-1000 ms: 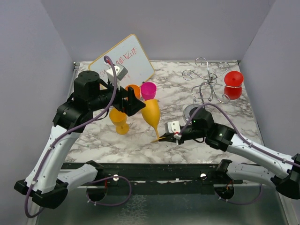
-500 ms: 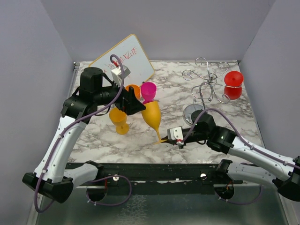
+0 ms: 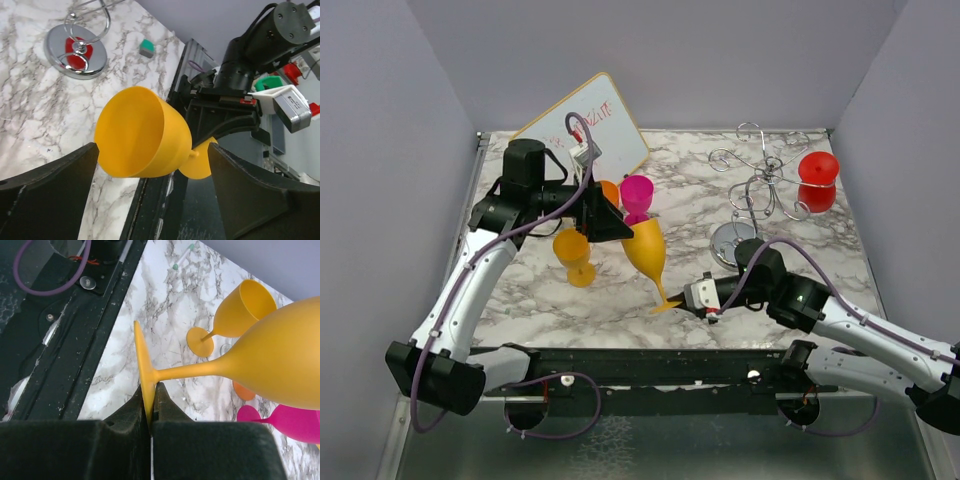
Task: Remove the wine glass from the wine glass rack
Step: Place the wine glass at the center of the board.
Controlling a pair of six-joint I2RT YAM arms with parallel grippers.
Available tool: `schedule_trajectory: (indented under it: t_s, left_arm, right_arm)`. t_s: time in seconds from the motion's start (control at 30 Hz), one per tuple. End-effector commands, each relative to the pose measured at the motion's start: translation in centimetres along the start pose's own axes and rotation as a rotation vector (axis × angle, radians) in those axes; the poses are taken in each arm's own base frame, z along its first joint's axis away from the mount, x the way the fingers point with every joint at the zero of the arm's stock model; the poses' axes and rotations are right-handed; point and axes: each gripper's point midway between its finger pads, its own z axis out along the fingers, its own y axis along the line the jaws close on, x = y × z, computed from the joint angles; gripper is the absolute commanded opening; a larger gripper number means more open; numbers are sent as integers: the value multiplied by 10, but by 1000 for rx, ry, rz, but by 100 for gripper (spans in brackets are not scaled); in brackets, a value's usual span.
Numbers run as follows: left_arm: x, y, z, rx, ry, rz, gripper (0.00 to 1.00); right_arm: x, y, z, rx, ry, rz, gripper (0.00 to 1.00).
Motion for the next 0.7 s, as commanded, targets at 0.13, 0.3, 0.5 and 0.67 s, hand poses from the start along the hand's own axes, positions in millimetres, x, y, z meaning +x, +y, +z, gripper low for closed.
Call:
schedule_trajectory:
  t_s: [0.13, 0.3, 0.5, 0.67]
  left_arm:
    - [2, -21, 1, 193, 18, 21, 78]
    - [18, -35, 4, 258, 46, 51, 66]
    - [31, -48, 11, 292, 72, 92, 51]
    - [30, -47, 11, 275, 67, 104, 20]
  right_arm:
    - [-15, 4, 2, -29, -77, -64, 3]
    - [-11, 5, 3, -29, -63, -60, 3]
    - [-10, 4, 4, -30, -62, -60, 3]
    - [-9, 8, 2, -41, -61, -55, 3]
